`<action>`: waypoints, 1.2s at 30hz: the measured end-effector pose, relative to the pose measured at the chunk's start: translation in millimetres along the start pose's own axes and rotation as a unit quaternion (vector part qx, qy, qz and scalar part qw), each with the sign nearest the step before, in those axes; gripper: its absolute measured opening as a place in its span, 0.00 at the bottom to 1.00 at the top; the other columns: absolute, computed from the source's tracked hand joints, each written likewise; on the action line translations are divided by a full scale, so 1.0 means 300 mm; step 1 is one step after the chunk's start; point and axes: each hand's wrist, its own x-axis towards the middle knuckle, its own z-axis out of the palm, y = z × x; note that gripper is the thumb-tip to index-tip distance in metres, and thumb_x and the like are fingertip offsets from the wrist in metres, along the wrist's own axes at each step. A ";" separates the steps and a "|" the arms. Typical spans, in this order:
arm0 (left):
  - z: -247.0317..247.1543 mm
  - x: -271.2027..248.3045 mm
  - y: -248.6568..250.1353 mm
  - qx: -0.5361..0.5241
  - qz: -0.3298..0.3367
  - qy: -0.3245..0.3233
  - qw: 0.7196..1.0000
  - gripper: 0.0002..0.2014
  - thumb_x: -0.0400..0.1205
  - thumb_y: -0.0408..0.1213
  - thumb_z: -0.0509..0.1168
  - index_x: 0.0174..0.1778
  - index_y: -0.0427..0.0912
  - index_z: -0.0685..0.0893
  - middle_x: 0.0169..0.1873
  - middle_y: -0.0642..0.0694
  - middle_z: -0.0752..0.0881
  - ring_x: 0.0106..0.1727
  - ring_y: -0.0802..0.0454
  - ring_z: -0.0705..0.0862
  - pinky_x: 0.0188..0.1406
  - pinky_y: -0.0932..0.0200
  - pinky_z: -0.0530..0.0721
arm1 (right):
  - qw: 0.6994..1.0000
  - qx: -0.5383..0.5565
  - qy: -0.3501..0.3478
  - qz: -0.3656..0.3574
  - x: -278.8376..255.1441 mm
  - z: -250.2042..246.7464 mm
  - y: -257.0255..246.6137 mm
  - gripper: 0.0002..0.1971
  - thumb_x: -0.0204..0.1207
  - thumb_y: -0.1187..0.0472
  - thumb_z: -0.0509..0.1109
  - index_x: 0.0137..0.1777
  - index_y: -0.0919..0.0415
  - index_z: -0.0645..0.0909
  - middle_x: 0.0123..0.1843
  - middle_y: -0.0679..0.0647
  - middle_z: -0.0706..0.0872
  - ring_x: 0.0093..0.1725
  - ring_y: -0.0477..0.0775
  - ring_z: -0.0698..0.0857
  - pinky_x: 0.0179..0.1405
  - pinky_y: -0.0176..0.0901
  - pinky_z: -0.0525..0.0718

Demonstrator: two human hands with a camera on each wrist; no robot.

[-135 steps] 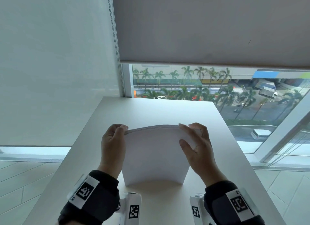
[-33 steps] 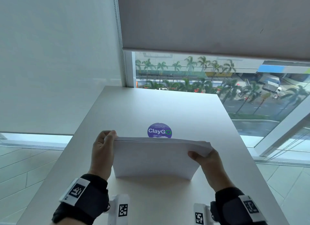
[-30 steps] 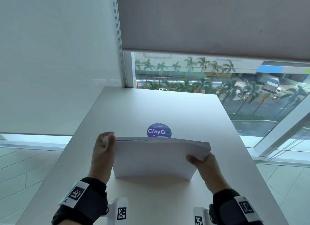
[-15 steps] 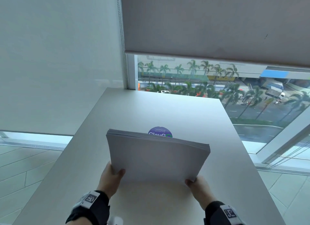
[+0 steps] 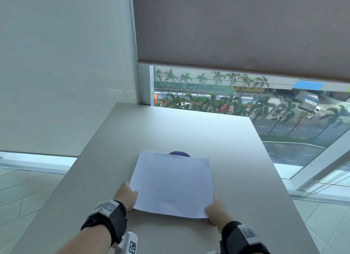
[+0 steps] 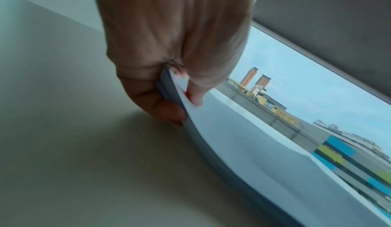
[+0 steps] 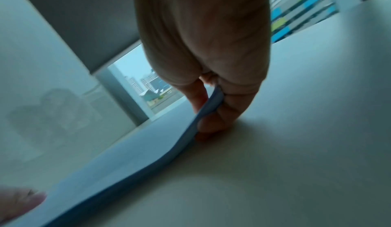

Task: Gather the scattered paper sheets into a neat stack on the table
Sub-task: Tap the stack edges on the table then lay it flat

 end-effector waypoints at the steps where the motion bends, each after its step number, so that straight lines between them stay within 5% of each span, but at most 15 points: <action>1: 0.003 0.011 0.005 0.010 -0.006 0.006 1.000 0.16 0.80 0.32 0.60 0.62 0.28 0.72 0.58 0.30 0.81 0.55 0.35 0.81 0.52 0.51 0.76 | 1.000 -0.018 0.002 -0.005 0.004 0.001 -0.006 0.22 0.75 0.71 0.57 0.71 0.64 0.70 0.53 0.56 0.77 0.48 0.56 0.78 0.42 0.42 0.81; 4: 0.005 0.036 0.015 0.024 -0.015 0.014 1.000 0.21 0.81 0.34 0.60 0.68 0.29 0.69 0.61 0.31 0.81 0.59 0.35 0.81 0.53 0.51 0.75 | 0.998 -0.052 -0.005 -0.034 0.015 -0.012 -0.026 0.27 0.77 0.71 0.58 0.77 0.58 0.62 0.56 0.53 0.71 0.51 0.55 0.76 0.42 0.38 0.81; 8: -0.002 0.051 0.041 0.003 0.003 0.018 1.000 0.23 0.79 0.34 0.63 0.69 0.34 0.69 0.53 0.39 0.82 0.51 0.41 0.80 0.51 0.53 0.78 | 0.998 -0.061 0.001 -0.029 0.056 -0.017 -0.064 0.27 0.77 0.71 0.57 0.76 0.58 0.64 0.56 0.54 0.72 0.52 0.56 0.77 0.56 0.50 0.85; 11: -0.013 0.045 0.064 -0.025 0.024 -0.003 0.999 0.29 0.70 0.37 0.74 0.64 0.36 0.71 0.56 0.42 0.81 0.54 0.43 0.80 0.54 0.54 0.77 | 0.998 -0.049 0.016 -0.024 0.069 -0.022 -0.095 0.24 0.74 0.72 0.52 0.70 0.60 0.68 0.56 0.60 0.80 0.50 0.62 0.82 0.49 0.52 0.86; 13: -0.019 0.043 0.069 0.010 0.048 -0.020 0.999 0.40 0.61 0.41 0.80 0.67 0.41 0.70 0.62 0.41 0.76 0.61 0.43 0.77 0.59 0.52 0.77 | 0.996 -0.081 0.033 -0.017 0.086 -0.024 -0.103 0.22 0.72 0.71 0.51 0.65 0.64 0.71 0.58 0.65 0.82 0.55 0.66 0.83 0.54 0.57 0.87; 15: -0.021 0.037 0.071 0.091 0.057 -0.055 0.993 0.56 0.58 0.43 0.81 0.80 0.46 0.56 0.71 0.38 0.66 0.67 0.42 0.74 0.66 0.52 0.75 | 0.991 -0.130 0.038 -0.018 0.092 -0.024 -0.105 0.21 0.71 0.69 0.54 0.65 0.67 0.72 0.61 0.65 0.80 0.60 0.67 0.80 0.60 0.57 0.84; 17: -0.022 0.029 0.073 0.182 0.057 -0.084 0.978 0.60 0.63 0.42 0.78 0.83 0.51 0.43 0.75 0.40 0.59 0.70 0.42 0.75 0.68 0.54 0.77 | 0.986 -0.159 0.028 -0.034 0.067 -0.027 -0.108 0.26 0.70 0.65 0.60 0.70 0.66 0.67 0.64 0.65 0.76 0.59 0.64 0.80 0.56 0.52 0.84; 20: -0.028 0.027 0.076 0.280 0.078 -0.056 0.955 0.46 0.71 0.35 0.67 0.83 0.52 0.50 0.72 0.41 0.64 0.61 0.43 0.81 0.60 0.56 0.82 | 0.971 -0.225 -0.014 -0.074 0.020 -0.033 -0.109 0.38 0.65 0.56 0.66 0.77 0.53 0.57 0.63 0.60 0.71 0.53 0.59 0.79 0.49 0.43 0.82; 24: -0.035 0.047 0.077 0.340 0.101 -0.033 0.934 0.28 0.69 0.34 0.63 0.68 0.45 0.71 0.61 0.42 0.75 0.57 0.42 0.83 0.56 0.55 0.83 | 0.922 -0.363 0.023 -0.132 -0.026 -0.022 -0.107 0.22 0.69 0.62 0.62 0.65 0.58 0.69 0.51 0.54 0.69 0.46 0.57 0.75 0.46 0.38 0.79; 26: -0.039 0.058 0.076 0.347 0.109 -0.029 0.931 0.23 0.68 0.34 0.63 0.61 0.42 0.74 0.56 0.43 0.79 0.55 0.43 0.84 0.53 0.55 0.84 | 0.917 -0.372 0.041 -0.137 -0.026 -0.021 -0.107 0.17 0.70 0.66 0.60 0.60 0.58 0.70 0.48 0.54 0.67 0.43 0.56 0.72 0.41 0.37 0.74; 29: -0.045 0.062 0.073 0.348 0.124 -0.012 0.929 0.10 0.66 0.33 0.63 0.39 0.44 0.70 0.40 0.47 0.78 0.42 0.46 0.80 0.35 0.61 0.77 | 0.909 -0.387 0.044 -0.149 -0.021 -0.022 -0.118 0.10 0.69 0.66 0.61 0.47 0.56 0.65 0.46 0.54 0.68 0.43 0.58 0.71 0.42 0.39 0.74; 32: -0.045 0.070 0.074 0.350 0.129 -0.008 0.928 0.17 0.65 0.32 0.64 0.29 0.48 0.59 0.31 0.50 0.71 0.36 0.48 0.74 0.27 0.63 0.67 | 0.901 -0.402 0.040 -0.156 -0.008 -0.034 -0.127 0.11 0.68 0.65 0.64 0.44 0.57 0.63 0.43 0.53 0.69 0.42 0.58 0.73 0.40 0.40 0.74; 36: -0.058 0.069 0.094 0.360 0.116 -0.018 0.925 0.19 0.67 0.34 0.67 0.29 0.49 0.60 0.33 0.51 0.72 0.38 0.49 0.74 0.28 0.65 0.67 | 0.893 -0.419 0.030 -0.162 0.005 -0.046 -0.145 0.15 0.67 0.65 0.70 0.44 0.57 0.64 0.40 0.53 0.72 0.42 0.58 0.74 0.37 0.41 0.74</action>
